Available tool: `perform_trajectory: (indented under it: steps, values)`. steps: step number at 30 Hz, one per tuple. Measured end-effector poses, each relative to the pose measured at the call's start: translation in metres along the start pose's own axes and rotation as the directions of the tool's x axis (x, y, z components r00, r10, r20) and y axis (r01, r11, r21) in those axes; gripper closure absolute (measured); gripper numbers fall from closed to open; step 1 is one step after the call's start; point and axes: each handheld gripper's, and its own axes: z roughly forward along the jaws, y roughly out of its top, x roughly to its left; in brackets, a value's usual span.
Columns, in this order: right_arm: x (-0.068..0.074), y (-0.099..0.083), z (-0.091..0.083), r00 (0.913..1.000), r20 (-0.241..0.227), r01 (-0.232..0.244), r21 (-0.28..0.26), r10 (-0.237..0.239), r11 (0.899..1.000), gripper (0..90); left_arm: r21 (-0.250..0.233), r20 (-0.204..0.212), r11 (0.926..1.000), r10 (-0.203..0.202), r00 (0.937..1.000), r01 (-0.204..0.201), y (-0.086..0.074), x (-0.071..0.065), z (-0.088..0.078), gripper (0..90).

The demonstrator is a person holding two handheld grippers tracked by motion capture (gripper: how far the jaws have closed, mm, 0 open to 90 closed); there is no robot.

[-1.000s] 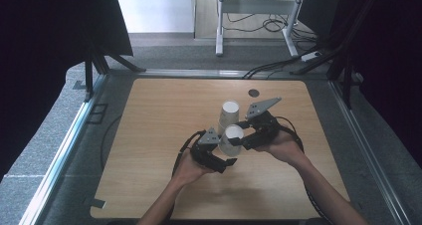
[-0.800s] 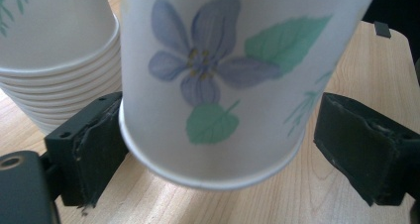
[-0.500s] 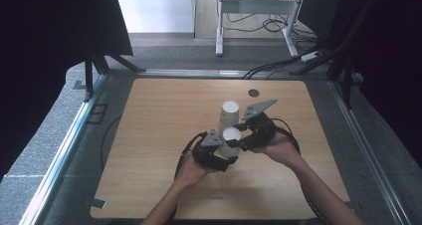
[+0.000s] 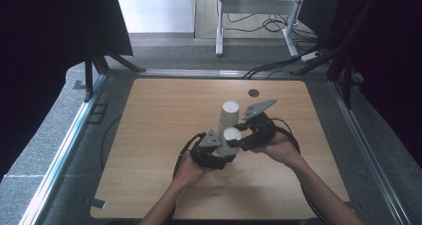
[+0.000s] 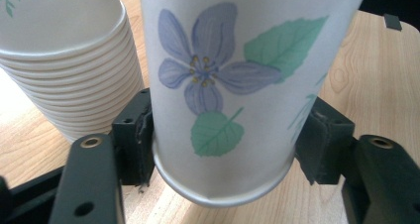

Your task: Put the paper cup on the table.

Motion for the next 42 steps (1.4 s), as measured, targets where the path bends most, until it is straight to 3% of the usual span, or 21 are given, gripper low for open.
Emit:
perform_trajectory:
  steps: [6,10,16,20,24,29,34,35,41,42]
  values:
    - [0.001,0.0,0.002,0.9999,-0.008,0.008,0.0,-0.008,1.0,35.3,0.037,0.018,0.9993,0.008,0.9998,-0.008,0.002,0.001,-0.002,37.2]
    - [0.001,0.0,0.001,0.9999,-0.01,0.011,-0.01,-0.011,1.0,28.4,0.075,0.027,0.9967,0.028,0.9992,-0.03,0.005,0.001,-0.005,37.3]
    - [0.002,-0.002,-0.004,0.9993,-0.004,0.038,-0.004,-0.038,0.999,21.0,0.127,0.034,0.9903,0.053,0.998,-0.057,0.004,0.004,-0.012,37.2]
    - [0.002,-0.005,-0.006,0.9985,-0.005,0.055,0.015,-0.055,0.998,18.4,0.174,0.046,0.9808,0.08,0.9957,-0.087,0.005,0.006,-0.016,37.2]
    - [0.003,-0.01,-0.006,0.9972,-0.01,0.074,0.037,-0.074,0.997,16.8,0.222,0.068,0.968,0.104,0.9923,-0.117,0.008,0.008,-0.02,37.2]
    - [0.005,-0.017,-0.007,0.9955,-0.016,0.095,0.06,-0.094,0.994,15.9,0.29,0.105,0.9426,0.141,0.9844,-0.166,0.014,0.008,-0.022,37.1]
    - [0.007,-0.023,-0.007,0.9937,-0.034,0.11,0.08,-0.107,0.991,15.5,0.338,0.155,0.9177,0.164,0.9741,-0.209,0.019,0.006,-0.022,37.1]
    - [0.008,-0.024,-0.006,0.9934,-0.037,0.111,0.081,-0.109,0.991,15.4,0.341,0.165,0.9157,0.164,0.9725,-0.213,0.02,0.005,-0.021,37.0]
    - [0.013,-0.025,-0.001,0.9881,-0.077,0.141,0.097,-0.133,0.985,15.2,0.379,0.211,0.8871,0.194,0.9579,-0.264,0.026,0.001,-0.018,37.1]
    - [0.014,-0.025,0.0,0.987,-0.082,0.147,0.102,-0.139,0.984,15.2,0.378,0.22,0.8857,0.196,0.9556,-0.269,0.026,0.001,-0.017,37.2]
